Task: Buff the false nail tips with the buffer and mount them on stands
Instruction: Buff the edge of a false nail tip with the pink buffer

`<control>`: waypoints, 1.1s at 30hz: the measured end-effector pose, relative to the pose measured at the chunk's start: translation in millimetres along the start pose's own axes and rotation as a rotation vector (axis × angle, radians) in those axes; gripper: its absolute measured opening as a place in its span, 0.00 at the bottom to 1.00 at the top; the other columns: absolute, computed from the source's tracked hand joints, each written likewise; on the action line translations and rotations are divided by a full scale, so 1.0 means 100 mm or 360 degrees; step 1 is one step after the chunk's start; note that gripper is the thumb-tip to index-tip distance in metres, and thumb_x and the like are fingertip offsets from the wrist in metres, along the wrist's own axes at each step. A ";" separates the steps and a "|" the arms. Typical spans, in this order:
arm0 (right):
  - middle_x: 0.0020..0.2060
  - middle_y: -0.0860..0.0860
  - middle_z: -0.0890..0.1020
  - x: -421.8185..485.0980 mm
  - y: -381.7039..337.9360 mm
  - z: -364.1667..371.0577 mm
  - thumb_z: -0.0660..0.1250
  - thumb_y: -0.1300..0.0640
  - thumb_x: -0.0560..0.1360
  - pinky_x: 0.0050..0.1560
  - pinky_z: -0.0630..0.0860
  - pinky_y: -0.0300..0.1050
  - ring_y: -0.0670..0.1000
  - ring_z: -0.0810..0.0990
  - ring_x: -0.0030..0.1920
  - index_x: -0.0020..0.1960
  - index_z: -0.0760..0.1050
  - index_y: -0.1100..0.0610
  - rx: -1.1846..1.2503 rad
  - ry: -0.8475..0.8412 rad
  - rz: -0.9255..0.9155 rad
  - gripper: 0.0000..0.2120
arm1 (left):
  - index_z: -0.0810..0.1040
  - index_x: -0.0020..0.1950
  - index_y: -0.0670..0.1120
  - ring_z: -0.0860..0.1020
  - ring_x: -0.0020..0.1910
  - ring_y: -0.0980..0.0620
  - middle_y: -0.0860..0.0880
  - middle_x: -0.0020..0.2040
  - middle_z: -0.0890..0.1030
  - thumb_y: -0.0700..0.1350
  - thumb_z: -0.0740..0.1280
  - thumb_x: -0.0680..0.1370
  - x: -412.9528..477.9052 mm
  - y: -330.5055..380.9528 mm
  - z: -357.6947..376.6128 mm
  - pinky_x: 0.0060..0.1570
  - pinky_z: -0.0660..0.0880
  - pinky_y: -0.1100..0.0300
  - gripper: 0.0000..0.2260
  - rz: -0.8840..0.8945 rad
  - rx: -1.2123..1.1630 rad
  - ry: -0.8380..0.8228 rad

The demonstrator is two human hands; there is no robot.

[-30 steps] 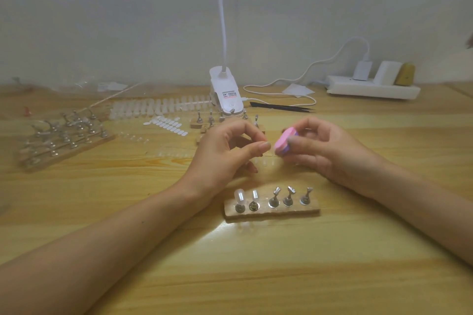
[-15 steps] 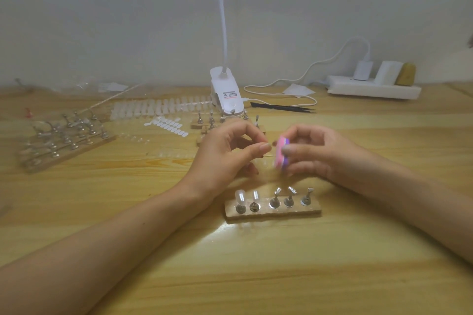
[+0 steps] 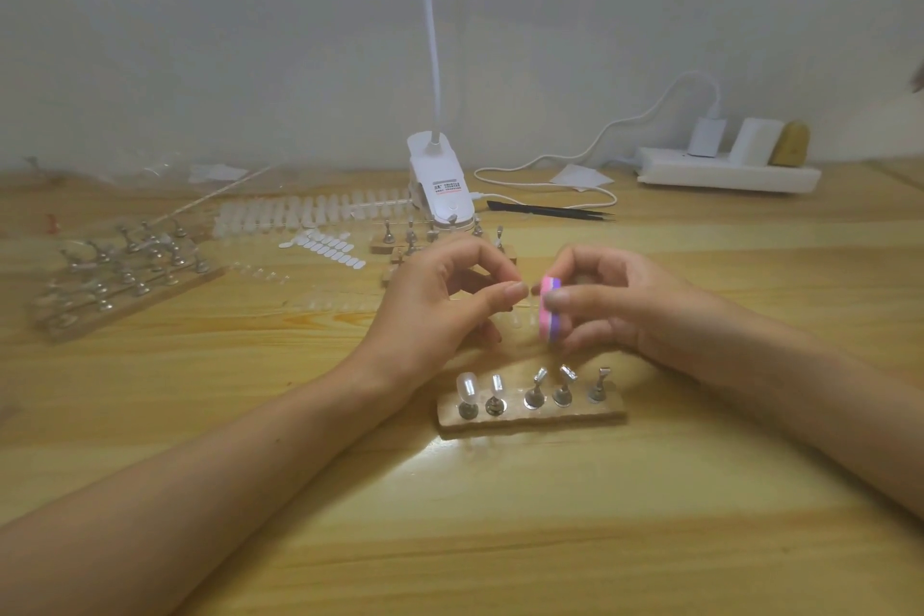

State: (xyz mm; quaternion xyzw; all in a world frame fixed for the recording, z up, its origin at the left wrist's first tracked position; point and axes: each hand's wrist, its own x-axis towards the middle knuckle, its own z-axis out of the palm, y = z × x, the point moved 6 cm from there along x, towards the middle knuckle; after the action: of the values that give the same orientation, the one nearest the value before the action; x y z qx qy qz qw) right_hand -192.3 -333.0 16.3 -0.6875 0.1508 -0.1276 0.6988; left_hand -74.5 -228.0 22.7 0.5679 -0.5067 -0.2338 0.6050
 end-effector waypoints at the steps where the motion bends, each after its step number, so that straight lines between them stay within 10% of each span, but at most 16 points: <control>1: 0.39 0.55 0.84 0.00 0.00 0.02 0.76 0.58 0.71 0.41 0.81 0.39 0.48 0.83 0.39 0.45 0.79 0.56 -0.0017 -0.0002 -0.0008 0.06 | 0.80 0.40 0.41 0.79 0.38 0.54 0.46 0.43 0.78 0.37 0.73 0.74 0.00 0.00 0.00 0.32 0.76 0.59 0.04 0.0004 0.0004 -0.0001; 33: 0.37 0.51 0.83 0.01 -0.02 -0.08 0.74 0.53 0.69 0.26 0.69 0.34 0.46 0.73 0.34 0.48 0.76 0.56 0.0097 0.0274 -0.0044 0.12 | 0.80 0.41 0.40 0.79 0.39 0.54 0.48 0.44 0.78 0.37 0.72 0.74 -0.02 0.05 0.04 0.32 0.76 0.61 0.04 -0.0019 0.0004 -0.0065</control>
State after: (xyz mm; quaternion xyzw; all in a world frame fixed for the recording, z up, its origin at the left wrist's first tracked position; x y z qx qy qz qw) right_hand -194.2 -340.4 18.4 -0.6545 0.1968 -0.2006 0.7019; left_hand -80.1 -226.5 25.5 0.5669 -0.5158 -0.2484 0.5923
